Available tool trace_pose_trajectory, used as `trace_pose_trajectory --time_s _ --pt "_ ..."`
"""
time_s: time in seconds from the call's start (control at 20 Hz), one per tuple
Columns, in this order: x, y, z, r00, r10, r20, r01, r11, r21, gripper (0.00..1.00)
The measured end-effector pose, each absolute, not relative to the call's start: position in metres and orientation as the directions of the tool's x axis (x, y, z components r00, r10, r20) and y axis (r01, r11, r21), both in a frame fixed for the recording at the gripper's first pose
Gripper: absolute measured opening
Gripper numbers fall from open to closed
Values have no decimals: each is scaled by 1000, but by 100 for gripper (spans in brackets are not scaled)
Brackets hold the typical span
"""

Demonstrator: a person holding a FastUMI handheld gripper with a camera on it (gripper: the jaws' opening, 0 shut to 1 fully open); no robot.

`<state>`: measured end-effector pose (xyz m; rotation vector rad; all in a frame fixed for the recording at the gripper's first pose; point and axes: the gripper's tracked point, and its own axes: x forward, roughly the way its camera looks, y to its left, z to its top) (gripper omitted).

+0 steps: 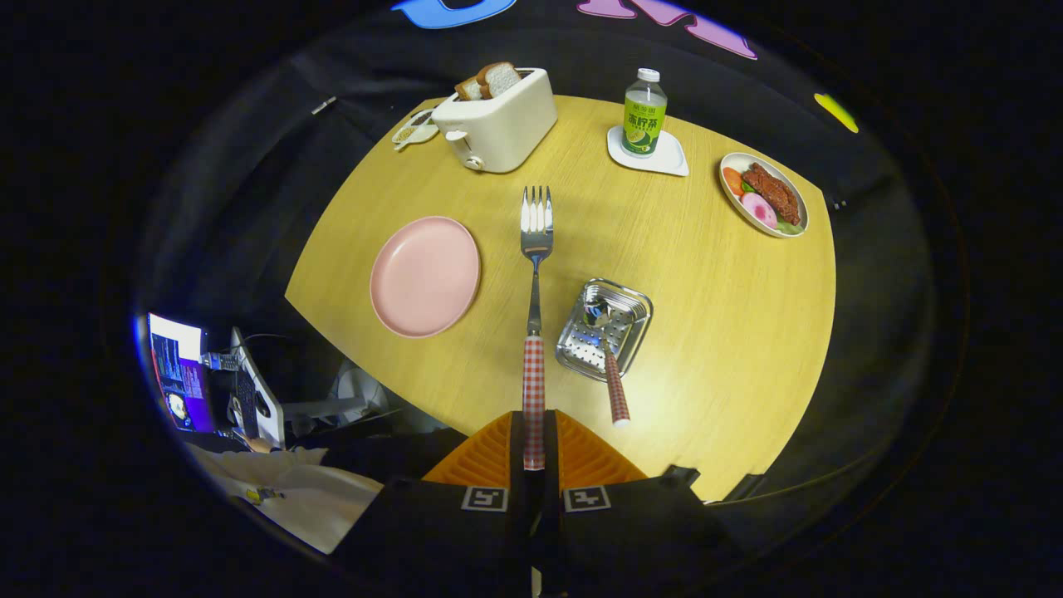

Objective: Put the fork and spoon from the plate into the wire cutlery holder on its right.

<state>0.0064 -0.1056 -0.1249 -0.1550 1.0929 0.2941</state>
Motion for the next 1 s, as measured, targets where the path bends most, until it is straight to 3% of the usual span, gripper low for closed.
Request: trace_pose_trajectory --time_s 1.0 --pt "8 -192 -155 50 -52 -997 -503 862 -70 10"
